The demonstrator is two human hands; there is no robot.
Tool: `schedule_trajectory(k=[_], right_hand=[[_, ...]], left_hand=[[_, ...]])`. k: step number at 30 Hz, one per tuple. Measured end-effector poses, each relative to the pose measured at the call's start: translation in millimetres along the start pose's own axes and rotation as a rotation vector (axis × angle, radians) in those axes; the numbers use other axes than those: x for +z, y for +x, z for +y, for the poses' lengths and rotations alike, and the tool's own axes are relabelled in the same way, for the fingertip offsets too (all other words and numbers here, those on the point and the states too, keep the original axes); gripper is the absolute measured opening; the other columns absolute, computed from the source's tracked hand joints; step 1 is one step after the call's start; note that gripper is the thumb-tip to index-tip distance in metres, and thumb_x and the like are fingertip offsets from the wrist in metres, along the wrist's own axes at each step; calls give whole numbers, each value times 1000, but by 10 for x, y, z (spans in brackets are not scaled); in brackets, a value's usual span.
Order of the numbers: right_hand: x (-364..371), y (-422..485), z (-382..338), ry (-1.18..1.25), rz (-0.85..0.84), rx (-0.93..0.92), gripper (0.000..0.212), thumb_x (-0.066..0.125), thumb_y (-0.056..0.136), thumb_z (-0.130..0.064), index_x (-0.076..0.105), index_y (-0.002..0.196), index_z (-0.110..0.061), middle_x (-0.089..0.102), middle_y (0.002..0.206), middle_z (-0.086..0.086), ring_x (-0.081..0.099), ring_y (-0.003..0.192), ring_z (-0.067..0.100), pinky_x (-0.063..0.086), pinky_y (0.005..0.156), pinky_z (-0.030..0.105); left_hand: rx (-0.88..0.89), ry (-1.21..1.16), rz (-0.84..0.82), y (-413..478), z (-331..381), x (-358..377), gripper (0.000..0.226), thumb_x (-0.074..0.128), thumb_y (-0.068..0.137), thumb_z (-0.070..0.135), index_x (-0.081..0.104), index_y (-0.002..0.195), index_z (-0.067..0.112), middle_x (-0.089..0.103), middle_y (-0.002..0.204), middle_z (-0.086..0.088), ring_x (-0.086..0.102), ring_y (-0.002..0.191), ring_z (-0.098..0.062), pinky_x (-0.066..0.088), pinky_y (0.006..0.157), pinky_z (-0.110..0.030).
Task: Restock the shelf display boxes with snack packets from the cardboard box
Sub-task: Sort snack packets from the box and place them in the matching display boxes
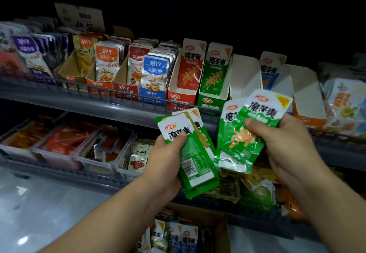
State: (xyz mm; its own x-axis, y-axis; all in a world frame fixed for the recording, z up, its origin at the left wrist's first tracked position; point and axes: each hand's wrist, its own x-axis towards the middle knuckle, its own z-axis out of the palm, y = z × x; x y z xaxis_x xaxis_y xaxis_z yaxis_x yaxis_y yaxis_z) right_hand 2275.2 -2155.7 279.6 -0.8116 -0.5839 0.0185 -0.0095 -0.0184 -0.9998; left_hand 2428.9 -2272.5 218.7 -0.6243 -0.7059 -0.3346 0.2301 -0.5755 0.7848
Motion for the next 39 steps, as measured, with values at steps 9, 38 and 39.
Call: schedule_trajectory(k=[9, 38, 39], right_hand=[[256, -319, 241, -138, -81, 49, 9, 67, 95, -14, 72, 99, -19, 78, 89, -2, 76, 83, 21, 63, 71, 44], [354, -524, 204, -274, -238, 104, 35, 39, 102, -52, 70, 99, -35, 77, 93, -12, 74, 85, 5, 57, 83, 37], [349, -503, 189, -181, -234, 174, 33, 42, 103, -48, 70, 102, -30, 78, 93, -7, 75, 86, 11, 58, 84, 41]], left_hand=[[-51, 102, -32, -51, -142, 82, 20, 55, 106, 27, 58, 125, 21, 78, 108, -10, 77, 91, -35, 63, 71, -56], [-42, 42, -56, -16, -244, 30, 36, 67, 100, 25, 56, 133, 16, 73, 118, -17, 74, 101, -42, 59, 80, -65], [-50, 30, -46, -9, -237, 14, 33, 64, 101, 23, 57, 132, 16, 74, 117, -18, 74, 100, -42, 58, 81, -67]])
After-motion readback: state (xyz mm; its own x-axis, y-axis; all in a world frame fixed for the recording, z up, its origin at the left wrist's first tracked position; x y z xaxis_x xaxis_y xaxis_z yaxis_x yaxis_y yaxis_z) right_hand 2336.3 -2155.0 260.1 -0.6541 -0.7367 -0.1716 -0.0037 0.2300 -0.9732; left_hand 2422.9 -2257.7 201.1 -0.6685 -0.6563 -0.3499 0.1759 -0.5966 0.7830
